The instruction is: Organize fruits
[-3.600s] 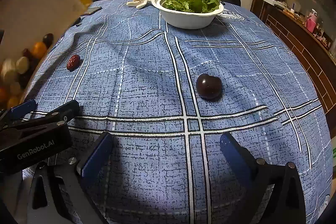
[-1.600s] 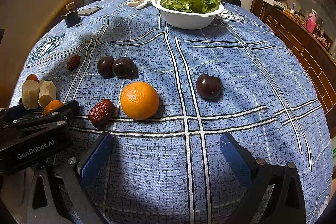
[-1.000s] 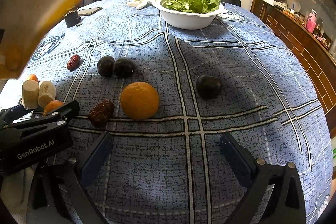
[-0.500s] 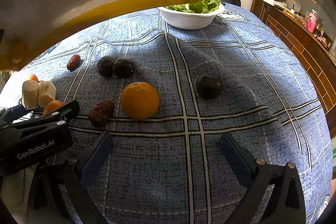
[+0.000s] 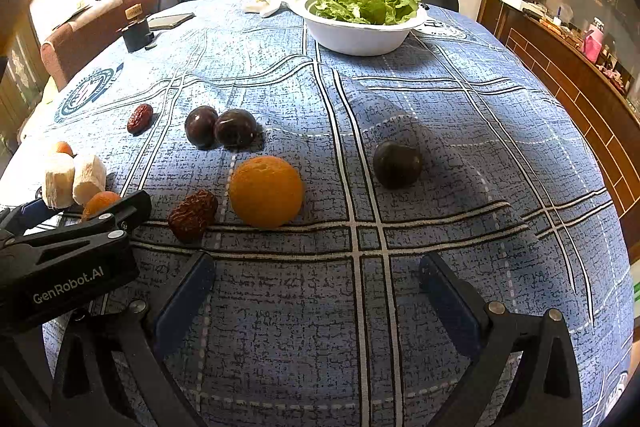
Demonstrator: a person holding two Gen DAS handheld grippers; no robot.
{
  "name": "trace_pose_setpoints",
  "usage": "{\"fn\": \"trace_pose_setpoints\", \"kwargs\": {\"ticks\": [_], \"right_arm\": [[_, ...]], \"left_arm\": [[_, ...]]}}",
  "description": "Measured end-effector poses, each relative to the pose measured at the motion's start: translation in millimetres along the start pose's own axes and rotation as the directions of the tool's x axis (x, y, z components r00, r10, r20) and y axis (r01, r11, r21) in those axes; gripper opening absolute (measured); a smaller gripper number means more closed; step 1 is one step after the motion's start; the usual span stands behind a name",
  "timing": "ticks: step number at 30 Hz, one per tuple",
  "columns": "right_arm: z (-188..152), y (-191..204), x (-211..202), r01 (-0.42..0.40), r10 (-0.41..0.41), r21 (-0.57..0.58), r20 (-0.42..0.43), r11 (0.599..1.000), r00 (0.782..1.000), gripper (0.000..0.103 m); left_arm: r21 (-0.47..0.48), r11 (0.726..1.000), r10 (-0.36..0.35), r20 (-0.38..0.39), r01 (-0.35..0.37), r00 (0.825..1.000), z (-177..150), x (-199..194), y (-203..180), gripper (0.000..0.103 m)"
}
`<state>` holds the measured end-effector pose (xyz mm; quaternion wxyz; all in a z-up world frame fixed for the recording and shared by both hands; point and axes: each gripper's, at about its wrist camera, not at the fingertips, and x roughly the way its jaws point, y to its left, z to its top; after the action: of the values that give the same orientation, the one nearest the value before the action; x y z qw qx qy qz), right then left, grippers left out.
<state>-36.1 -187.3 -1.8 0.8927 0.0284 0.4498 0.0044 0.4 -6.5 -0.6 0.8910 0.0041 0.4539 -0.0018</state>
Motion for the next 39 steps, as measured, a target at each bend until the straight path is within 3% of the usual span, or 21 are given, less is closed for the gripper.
{"fn": "trace_pose_setpoints", "kwargs": {"ticks": [20,27,28,29,31,32,33,39], "right_arm": [[-0.1,0.1,0.2,0.0,0.0,0.0,0.0,1.0,1.0,0.103],[-0.2,-0.2,0.2,-0.001,0.001,0.001,0.003,1.0,1.0,0.103],[-0.3,-0.2,0.5,-0.001,0.001,0.001,0.004,1.0,1.0,0.103],[-0.1,0.2,-0.1,-0.001,0.001,0.001,0.004,1.0,1.0,0.103],[-0.1,0.0,0.1,0.0,0.0,0.0,0.003,1.0,1.0,0.103],[0.1,0.3,0.3,0.001,-0.001,0.0,0.0,1.0,1.0,0.103],[0.1,0.2,0.2,0.0,0.0,0.001,0.002,1.0,1.0,0.103],[0.1,0.4,0.1,0.0,0.0,0.001,0.002,1.0,1.0,0.103]], "left_arm": [[0.002,1.0,0.001,-0.003,-0.001,1.0,0.5,-1.2,-0.1,0.103],[-0.012,1.0,-0.019,0.044,0.019,0.999,0.2,-5.2,2.5,0.103],[0.053,0.997,0.064,-0.133,-0.057,0.989,2.0,-0.5,1.0,0.103],[-0.012,1.0,-0.017,0.034,0.017,0.999,0.3,-4.6,2.4,0.103],[-0.009,1.0,-0.013,0.031,0.013,0.999,0.2,-4.8,2.4,0.103],[0.011,1.0,0.012,-0.027,-0.011,1.0,1.2,-3.5,1.9,0.103],[-0.001,1.0,-0.003,0.006,0.003,1.0,0.8,-4.4,2.1,0.103],[0.009,1.0,0.009,-0.021,-0.009,1.0,0.9,-3.8,2.0,0.103]]}}
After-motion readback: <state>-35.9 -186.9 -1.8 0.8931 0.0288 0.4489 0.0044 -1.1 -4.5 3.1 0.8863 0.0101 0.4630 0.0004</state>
